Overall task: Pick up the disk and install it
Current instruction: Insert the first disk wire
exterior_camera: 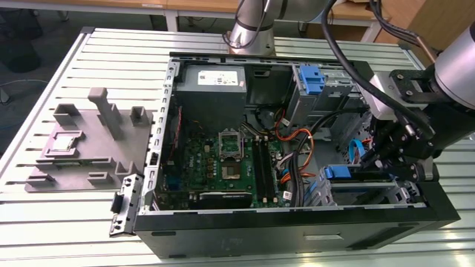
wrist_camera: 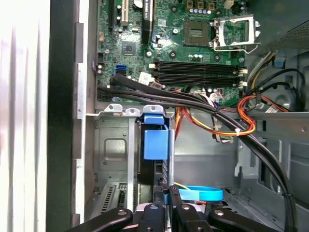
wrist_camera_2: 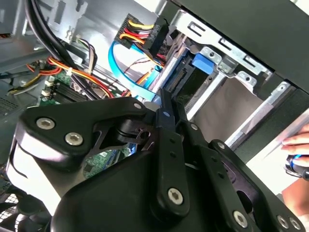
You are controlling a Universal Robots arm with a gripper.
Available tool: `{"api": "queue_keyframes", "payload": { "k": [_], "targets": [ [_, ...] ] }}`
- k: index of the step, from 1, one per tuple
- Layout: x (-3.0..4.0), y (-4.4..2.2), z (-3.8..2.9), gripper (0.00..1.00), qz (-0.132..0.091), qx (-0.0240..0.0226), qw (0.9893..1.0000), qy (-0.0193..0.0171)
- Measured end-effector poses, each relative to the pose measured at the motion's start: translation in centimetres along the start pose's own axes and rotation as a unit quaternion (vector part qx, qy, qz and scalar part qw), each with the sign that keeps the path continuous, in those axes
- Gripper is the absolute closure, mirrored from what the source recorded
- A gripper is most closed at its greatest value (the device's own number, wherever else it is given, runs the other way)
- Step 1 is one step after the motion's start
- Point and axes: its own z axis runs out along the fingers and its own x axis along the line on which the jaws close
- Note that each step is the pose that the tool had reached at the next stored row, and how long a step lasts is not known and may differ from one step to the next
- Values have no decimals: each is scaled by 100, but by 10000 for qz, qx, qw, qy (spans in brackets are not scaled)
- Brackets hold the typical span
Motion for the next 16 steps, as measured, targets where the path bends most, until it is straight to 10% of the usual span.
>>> {"api": "queue_keyframes", "payload": {
  "k": [16],
  "targets": [
    [27,1,15,84,-231,-25,9997,-26]
  ]
}}
